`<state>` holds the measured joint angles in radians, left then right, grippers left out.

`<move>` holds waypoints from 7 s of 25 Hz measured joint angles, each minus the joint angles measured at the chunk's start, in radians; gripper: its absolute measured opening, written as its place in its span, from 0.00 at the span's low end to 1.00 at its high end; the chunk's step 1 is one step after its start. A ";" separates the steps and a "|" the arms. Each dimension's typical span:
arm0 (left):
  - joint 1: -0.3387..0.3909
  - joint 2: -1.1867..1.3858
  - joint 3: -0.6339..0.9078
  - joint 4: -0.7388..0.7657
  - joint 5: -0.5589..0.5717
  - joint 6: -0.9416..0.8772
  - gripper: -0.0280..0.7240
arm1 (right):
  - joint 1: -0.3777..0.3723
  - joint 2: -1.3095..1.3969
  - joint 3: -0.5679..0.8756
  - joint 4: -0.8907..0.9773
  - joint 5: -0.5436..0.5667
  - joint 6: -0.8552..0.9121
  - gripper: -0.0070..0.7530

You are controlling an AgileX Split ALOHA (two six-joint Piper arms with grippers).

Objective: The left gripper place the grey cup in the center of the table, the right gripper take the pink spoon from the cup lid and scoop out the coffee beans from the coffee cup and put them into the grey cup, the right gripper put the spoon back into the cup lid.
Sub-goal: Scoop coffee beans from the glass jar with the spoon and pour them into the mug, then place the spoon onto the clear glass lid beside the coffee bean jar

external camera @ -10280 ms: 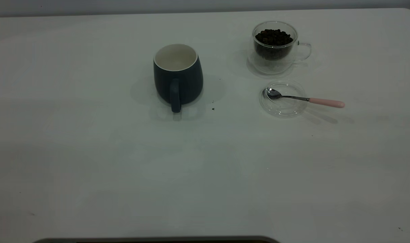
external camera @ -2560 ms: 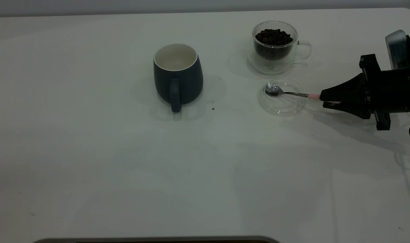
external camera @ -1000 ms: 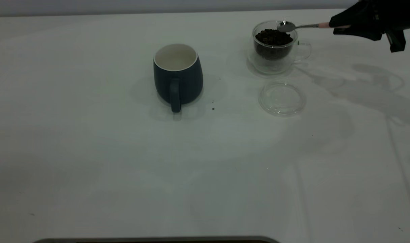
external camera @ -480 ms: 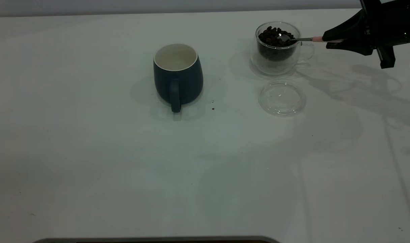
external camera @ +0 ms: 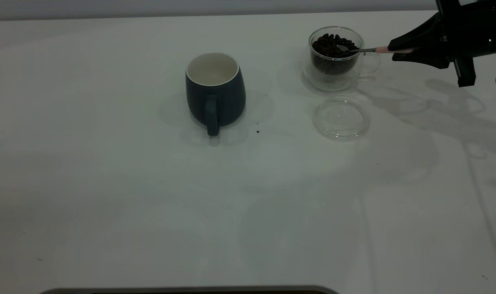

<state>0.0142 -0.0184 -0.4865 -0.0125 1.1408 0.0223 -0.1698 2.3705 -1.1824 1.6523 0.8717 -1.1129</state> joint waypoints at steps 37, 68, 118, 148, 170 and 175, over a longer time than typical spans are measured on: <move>0.000 0.000 0.000 0.000 0.000 -0.001 0.79 | -0.095 0.031 0.000 0.018 0.263 0.027 0.16; 0.000 0.000 0.000 0.000 0.000 0.000 0.79 | 0.297 0.031 0.000 0.124 0.265 0.017 0.15; 0.000 0.000 0.000 0.000 0.000 -0.001 0.79 | -0.053 -0.216 0.379 0.024 0.005 -0.578 0.15; 0.000 0.000 0.000 0.000 0.000 0.000 0.79 | -0.062 0.096 0.116 -0.160 0.060 -0.214 0.15; 0.000 0.000 0.000 0.000 0.000 -0.001 0.79 | -0.062 0.142 0.110 -0.126 0.033 -0.220 0.39; 0.000 0.000 0.000 0.000 0.000 -0.001 0.79 | -0.062 0.142 0.110 -0.122 0.032 -0.228 0.53</move>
<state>0.0142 -0.0184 -0.4865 -0.0125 1.1408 0.0214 -0.2323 2.5121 -1.0727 1.5303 0.9040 -1.3405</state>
